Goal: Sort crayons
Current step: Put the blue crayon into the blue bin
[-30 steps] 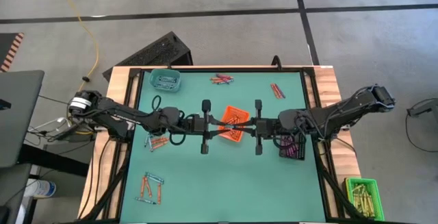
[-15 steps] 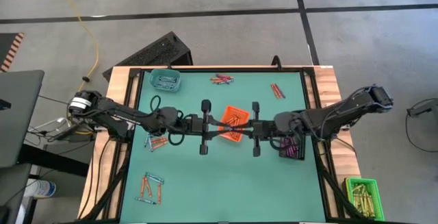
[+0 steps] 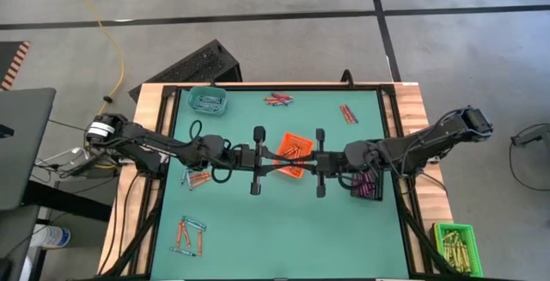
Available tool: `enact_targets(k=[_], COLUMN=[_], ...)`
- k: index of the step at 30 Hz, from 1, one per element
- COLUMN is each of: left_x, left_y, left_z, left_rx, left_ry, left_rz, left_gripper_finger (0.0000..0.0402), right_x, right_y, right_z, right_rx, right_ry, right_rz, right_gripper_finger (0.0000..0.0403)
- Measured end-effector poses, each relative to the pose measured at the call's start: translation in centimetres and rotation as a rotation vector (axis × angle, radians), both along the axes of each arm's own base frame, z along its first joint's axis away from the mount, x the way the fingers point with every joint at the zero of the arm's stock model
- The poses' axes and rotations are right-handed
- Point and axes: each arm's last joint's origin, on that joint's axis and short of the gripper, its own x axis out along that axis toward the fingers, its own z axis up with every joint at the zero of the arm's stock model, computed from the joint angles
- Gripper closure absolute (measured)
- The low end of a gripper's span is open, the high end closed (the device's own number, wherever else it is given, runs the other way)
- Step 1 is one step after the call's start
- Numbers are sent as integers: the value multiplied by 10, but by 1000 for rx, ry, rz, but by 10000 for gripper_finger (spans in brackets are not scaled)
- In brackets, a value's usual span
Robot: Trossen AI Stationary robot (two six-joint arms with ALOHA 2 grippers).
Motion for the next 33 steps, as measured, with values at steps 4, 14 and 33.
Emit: enact_targets(k=[4,14,33], left_x=[0,0,1], left_y=[0,0,-1], left_z=[-1,0,-7], left_rx=[8,29,106], left_ry=[5,-4,68], left_rz=[-1,-3,-6], left_gripper_finger=[363,391,401], right_x=[0,-1,-2], right_y=[1,3,1], right_z=[0,0,-6], right_rx=[-5,2,47], right_ry=[-3,1,65], right_rz=[-4,-4,-18], right_gripper_finger=[403,403,396])
